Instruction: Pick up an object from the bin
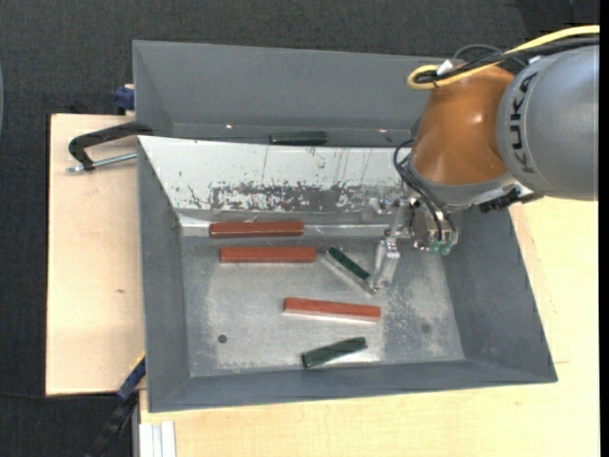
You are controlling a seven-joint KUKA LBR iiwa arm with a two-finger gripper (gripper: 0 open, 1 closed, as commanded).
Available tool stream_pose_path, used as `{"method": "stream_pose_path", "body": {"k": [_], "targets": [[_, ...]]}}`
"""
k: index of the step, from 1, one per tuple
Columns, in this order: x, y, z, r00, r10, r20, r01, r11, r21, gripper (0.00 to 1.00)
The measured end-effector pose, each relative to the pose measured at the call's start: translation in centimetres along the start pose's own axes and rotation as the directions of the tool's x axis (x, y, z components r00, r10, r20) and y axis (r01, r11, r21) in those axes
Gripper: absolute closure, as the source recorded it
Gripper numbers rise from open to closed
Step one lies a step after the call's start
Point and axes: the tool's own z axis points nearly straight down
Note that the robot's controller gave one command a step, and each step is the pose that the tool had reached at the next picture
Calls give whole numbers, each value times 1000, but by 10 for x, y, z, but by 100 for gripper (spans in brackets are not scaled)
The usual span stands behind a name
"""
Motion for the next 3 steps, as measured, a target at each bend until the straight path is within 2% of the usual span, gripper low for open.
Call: {"method": "stream_pose_path", "body": {"k": [1,2,3], "targets": [[27,-29,58,1000,6,0,-6,1000,-2,0],[6,28,63,954,301,4,-301,954,-2,100],[7,27,65,953,302,2,-302,953,0,0]]}}
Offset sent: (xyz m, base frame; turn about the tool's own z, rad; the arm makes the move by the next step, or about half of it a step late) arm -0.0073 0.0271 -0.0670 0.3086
